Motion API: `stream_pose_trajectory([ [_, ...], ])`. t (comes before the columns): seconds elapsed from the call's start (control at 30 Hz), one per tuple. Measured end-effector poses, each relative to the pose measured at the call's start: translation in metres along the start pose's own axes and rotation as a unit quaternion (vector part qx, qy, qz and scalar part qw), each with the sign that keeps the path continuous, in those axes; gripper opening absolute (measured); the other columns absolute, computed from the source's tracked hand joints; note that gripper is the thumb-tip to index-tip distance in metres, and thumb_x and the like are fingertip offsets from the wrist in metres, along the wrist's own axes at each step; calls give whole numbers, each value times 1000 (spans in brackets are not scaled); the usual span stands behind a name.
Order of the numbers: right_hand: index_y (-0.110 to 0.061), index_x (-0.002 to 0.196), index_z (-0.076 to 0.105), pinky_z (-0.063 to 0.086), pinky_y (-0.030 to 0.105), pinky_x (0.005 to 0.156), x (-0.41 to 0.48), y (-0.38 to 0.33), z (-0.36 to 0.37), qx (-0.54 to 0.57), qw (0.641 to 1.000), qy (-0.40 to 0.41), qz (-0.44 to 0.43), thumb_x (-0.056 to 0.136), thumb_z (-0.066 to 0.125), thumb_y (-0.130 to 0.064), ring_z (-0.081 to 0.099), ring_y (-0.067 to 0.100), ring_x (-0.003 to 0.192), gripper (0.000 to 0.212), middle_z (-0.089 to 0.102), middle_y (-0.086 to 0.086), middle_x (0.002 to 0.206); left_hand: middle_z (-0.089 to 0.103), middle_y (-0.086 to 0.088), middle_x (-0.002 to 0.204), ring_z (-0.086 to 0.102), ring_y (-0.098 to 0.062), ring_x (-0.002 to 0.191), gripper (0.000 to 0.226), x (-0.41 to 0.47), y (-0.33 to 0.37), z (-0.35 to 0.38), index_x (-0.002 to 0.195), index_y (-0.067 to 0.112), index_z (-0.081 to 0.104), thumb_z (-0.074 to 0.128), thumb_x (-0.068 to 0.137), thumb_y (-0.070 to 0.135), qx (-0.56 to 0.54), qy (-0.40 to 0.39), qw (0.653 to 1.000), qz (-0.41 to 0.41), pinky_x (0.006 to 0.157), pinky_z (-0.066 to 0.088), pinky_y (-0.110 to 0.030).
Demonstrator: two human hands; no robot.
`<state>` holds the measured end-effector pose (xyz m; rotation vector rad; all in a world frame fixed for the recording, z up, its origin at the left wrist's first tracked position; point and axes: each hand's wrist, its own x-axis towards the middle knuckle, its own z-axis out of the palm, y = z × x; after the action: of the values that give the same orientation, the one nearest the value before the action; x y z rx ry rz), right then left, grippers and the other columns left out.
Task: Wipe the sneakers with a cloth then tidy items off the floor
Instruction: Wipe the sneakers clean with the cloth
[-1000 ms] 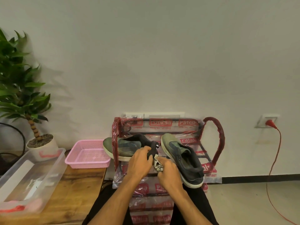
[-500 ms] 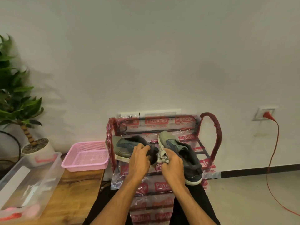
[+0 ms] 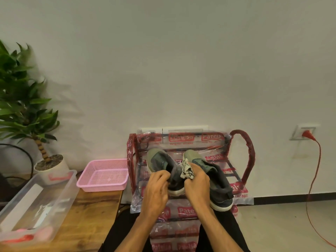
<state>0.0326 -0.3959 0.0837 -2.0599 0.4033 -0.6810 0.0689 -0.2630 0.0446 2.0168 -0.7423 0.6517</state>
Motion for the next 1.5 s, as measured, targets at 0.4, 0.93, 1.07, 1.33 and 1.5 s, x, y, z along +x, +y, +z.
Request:
stream_pose_trajectory([
  [0.4,-23,109,68,54,33,84,2,5,6,-118,979,-154,-68,69,48,11,64,13,97,56,70,-8,102,60,-1,90,60,-16,85,20,-30,-5,-2,83,19,57,64,85,1,-165,-38,937,-306,73,48,-20],
  [0.93,-10,135,56,36,35,113,-30,11,30,-206,931,-142,-265,66,75,9,51,22,129,74,57,7,137,62,4,126,58,-8,115,67,-16,-17,-44,135,20,55,79,74,6,-76,-121,936,-322,103,46,-30],
  [1.07,-4,131,58,38,44,109,-57,24,30,-252,881,-153,-371,53,83,11,54,26,127,84,58,12,135,66,12,119,60,1,109,62,-16,-17,-49,130,19,59,76,75,-3,-106,-124,935,-315,98,48,-23],
  [1.33,-3,129,60,46,46,103,-25,15,34,-276,912,-124,-275,51,79,17,57,29,123,82,59,14,132,54,16,113,51,-4,118,68,5,-9,-46,137,8,49,64,77,-19,-176,-209,906,-324,89,45,-11],
  [1.5,-3,139,49,43,47,106,-51,27,24,-256,918,-110,-283,54,66,26,46,28,134,91,50,15,142,61,10,112,59,-7,111,62,11,-7,-33,132,5,54,61,77,-22,-183,-173,910,-329,90,49,-15],
])
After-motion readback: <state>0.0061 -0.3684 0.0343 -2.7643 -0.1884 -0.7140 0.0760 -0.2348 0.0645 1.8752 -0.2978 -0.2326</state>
